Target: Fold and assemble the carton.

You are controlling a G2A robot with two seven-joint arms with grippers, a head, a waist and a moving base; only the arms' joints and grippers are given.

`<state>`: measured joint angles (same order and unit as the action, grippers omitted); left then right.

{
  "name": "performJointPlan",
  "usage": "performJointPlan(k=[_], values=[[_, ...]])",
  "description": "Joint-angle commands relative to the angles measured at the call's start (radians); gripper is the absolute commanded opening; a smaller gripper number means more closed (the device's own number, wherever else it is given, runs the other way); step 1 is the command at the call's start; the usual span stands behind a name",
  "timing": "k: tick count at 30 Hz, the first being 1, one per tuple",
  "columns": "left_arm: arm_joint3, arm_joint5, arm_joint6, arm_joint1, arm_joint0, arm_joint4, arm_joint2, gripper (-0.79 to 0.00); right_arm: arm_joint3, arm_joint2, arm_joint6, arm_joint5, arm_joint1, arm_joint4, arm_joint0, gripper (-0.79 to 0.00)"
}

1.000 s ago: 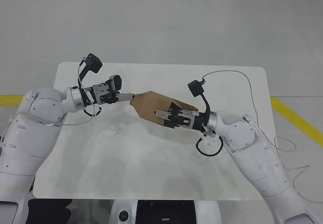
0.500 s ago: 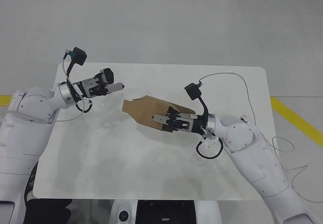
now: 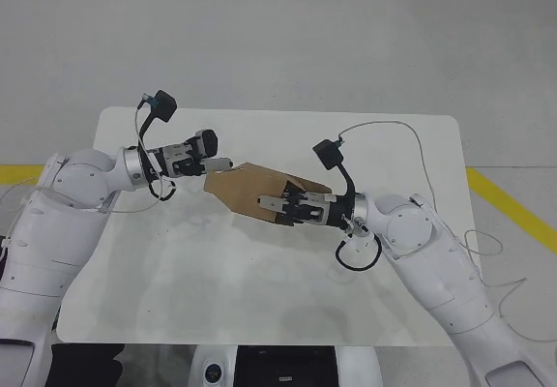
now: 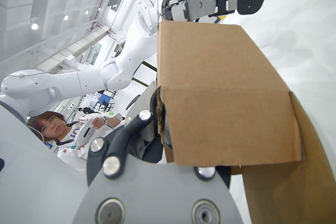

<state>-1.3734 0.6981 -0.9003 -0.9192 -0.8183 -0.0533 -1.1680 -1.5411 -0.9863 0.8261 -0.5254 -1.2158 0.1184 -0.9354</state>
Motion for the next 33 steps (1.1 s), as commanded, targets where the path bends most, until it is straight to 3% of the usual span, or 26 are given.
performJointPlan(k=[1,33], values=[[-0.006,0.012,-0.015,0.002,-0.003,-0.006,-0.004,0.0,0.0,0.0,-0.004,-0.002,0.0,0.0,0.0,-0.785],[-0.063,0.035,-0.052,0.006,-0.013,0.018,0.041,0.0,0.011,0.016,-0.007,-0.018,-0.007,0.011,0.012,-0.785]])
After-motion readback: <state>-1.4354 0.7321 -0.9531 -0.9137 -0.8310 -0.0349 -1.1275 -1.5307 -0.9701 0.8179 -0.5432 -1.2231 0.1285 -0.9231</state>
